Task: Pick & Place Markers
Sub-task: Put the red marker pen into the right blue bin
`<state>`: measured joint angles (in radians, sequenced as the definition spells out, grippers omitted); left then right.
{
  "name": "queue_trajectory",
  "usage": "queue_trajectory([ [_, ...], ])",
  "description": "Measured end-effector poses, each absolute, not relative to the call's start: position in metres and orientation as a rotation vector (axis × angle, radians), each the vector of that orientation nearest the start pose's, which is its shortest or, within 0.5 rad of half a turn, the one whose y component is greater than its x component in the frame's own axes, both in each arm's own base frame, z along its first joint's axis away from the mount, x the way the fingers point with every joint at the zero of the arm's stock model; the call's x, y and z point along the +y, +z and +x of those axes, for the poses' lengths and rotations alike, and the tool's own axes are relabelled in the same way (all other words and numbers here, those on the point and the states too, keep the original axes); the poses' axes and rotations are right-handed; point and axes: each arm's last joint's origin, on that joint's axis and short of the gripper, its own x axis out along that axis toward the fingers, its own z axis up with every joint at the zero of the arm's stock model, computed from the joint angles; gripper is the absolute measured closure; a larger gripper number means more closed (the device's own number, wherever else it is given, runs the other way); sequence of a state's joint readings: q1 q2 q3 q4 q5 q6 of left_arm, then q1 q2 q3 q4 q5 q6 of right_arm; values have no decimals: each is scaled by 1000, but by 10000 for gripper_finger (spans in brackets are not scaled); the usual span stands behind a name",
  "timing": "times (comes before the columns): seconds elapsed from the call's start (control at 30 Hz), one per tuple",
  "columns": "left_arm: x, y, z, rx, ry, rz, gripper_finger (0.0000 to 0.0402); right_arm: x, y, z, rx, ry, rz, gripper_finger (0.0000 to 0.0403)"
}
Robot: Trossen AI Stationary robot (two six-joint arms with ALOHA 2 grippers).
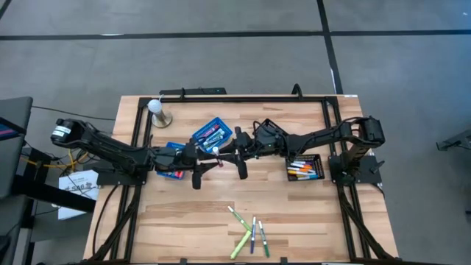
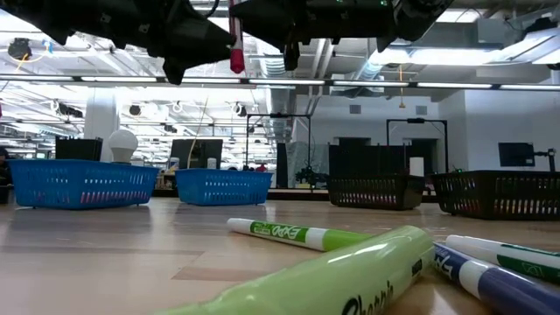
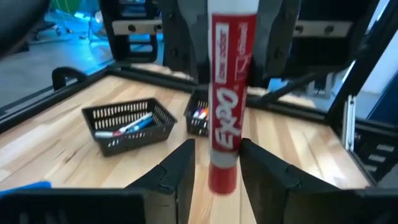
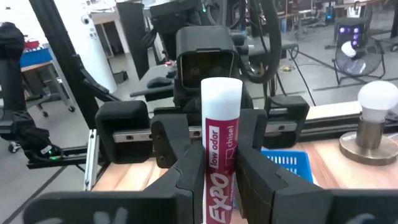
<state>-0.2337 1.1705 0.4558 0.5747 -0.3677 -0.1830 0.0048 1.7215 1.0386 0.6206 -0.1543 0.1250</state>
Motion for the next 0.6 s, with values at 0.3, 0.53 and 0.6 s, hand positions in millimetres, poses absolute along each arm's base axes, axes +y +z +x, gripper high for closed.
queue_trajectory([
  [0.3,-45,215,242,47,154,-162,280,6,251,384,71,157,128,336],
  [0.53,-41,201,257,21,171,-169,290,6,250,384,75,151,126,336],
  [0.6,-42,199,258,19,170,-170,307,6,250,384,79,150,126,336],
])
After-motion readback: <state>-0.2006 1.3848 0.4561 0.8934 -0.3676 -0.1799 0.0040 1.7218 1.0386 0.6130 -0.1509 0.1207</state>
